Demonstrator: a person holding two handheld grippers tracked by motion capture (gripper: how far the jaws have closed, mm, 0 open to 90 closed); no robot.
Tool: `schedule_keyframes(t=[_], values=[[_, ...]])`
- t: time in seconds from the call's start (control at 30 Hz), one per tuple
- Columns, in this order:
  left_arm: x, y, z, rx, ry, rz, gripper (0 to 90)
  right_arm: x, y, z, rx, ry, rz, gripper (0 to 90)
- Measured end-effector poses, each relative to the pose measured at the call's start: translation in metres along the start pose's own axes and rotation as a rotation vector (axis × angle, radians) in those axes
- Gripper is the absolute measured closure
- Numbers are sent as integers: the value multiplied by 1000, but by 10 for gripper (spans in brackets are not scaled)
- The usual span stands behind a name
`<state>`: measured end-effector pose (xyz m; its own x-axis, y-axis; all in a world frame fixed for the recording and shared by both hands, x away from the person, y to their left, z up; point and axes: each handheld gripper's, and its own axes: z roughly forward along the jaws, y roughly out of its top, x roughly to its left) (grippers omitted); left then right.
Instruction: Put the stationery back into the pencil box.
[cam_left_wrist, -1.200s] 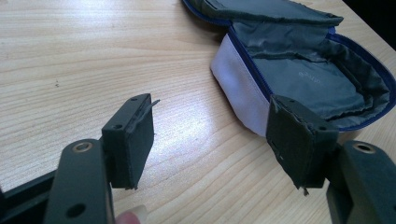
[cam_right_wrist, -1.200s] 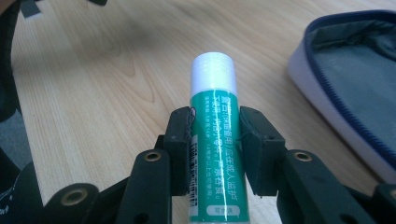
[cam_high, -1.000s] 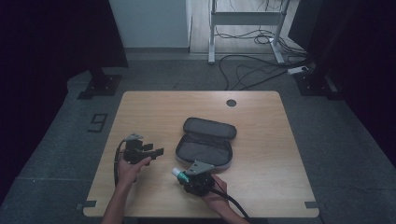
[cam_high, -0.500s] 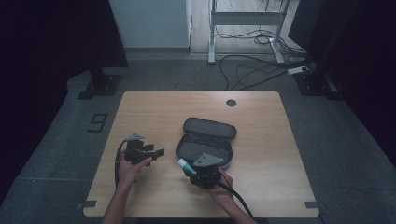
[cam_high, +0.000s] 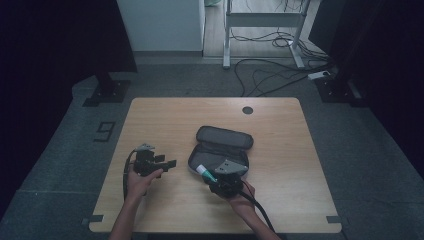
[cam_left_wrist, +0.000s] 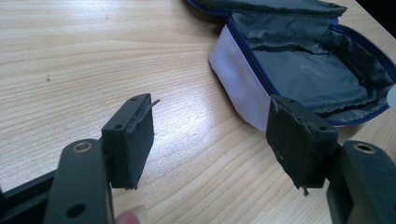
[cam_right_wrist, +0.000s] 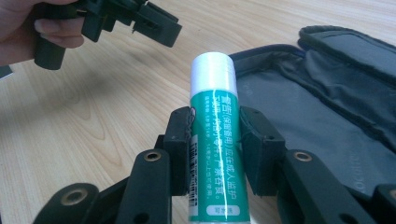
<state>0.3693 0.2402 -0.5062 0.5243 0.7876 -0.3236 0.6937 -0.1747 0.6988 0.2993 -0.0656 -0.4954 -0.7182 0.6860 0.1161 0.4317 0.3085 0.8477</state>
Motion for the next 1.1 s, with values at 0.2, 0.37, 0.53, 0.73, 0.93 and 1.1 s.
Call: schedule_keyframes(t=[0.2,0.37,0.53,0.73,0.93,1.1], values=[[0,0,0,3,0,-4,327,-7,2,-4,-15,-17,17,647],[-1,0,2,11,-4,-1,327,-16,3,-4,-22,-32,30,647],[-1,0,3,17,-6,1,327,-26,8,-3,-23,-55,47,647],[-3,-1,5,25,-11,4,325,-36,17,2,-29,-69,67,647],[-5,-1,6,32,-13,9,324,-49,20,12,-29,-77,93,647],[-5,-1,7,35,-12,9,324,-53,18,15,-17,-85,90,647]])
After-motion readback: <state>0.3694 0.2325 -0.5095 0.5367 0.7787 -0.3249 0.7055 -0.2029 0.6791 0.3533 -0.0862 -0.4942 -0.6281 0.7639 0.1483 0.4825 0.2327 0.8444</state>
